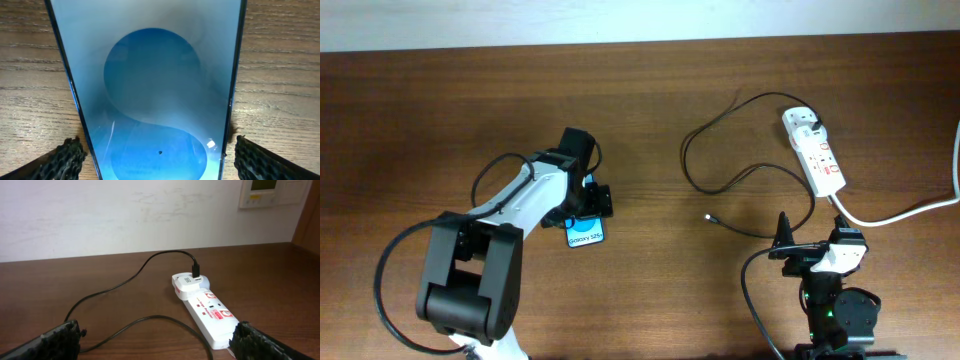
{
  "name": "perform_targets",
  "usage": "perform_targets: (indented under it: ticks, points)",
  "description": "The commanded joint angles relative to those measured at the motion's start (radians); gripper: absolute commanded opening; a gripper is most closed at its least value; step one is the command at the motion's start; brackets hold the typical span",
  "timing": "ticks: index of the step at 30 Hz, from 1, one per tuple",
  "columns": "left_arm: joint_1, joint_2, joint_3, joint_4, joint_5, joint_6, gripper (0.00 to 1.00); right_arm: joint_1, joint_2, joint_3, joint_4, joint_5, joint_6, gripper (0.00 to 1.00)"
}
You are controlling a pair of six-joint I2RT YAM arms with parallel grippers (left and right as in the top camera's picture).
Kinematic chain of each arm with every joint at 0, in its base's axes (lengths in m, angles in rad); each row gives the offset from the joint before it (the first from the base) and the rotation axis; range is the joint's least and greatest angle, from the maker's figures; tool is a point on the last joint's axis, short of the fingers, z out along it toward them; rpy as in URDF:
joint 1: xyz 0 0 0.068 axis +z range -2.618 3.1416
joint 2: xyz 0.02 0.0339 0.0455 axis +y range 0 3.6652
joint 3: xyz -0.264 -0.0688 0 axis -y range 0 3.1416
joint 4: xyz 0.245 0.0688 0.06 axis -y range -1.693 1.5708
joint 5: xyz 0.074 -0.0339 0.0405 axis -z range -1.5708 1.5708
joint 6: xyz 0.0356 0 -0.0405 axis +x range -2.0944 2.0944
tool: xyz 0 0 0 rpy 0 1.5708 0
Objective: Plug charger to phone and switch on socket
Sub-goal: 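Lower the left gripper and grasp the phone by its long edges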
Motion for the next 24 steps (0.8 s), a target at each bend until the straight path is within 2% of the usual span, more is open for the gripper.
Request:
perform_targets:
  ticks: [1, 3, 4, 6, 7, 13, 18, 24]
  points:
    - [0.000, 0.059, -0.018, 0.010, -0.011, -0.016, 0.99, 0.000, -0.006, -0.005, -0.006, 0.002, -0.008, 0.98]
    - [0.000, 0.097, -0.031, 0.011, -0.010, -0.017, 0.99, 0.000, -0.006, -0.005, -0.006, 0.002, -0.008, 0.98]
    - [0.000, 0.099, -0.041, 0.012, -0.003, -0.017, 0.90, 0.000, -0.006, -0.005, -0.006, 0.002, -0.008, 0.98]
    - [0.000, 0.099, -0.050, 0.010, -0.003, -0.017, 0.65, 0.000, -0.006, -0.005, -0.006, 0.002, -0.008, 0.98]
    - [0.000, 0.099, -0.050, 0.010, -0.003, -0.017, 0.57, 0.000, -0.006, -0.005, -0.006, 0.002, -0.008, 0.98]
    - [0.000, 0.097, -0.039, -0.021, -0.003, -0.017, 0.28, 0.000, -0.006, -0.005, -0.006, 0.002, -0.008, 0.98]
    - [0.000, 0.070, 0.045, -0.108, -0.003, -0.017, 0.14, 0.000, -0.006, -0.005, -0.006, 0.002, -0.008, 0.98]
    - [0.000, -0.111, 0.072, -0.162, -0.003, -0.017, 0.12, 0.000, -0.006, -0.005, -0.006, 0.002, -0.008, 0.98]
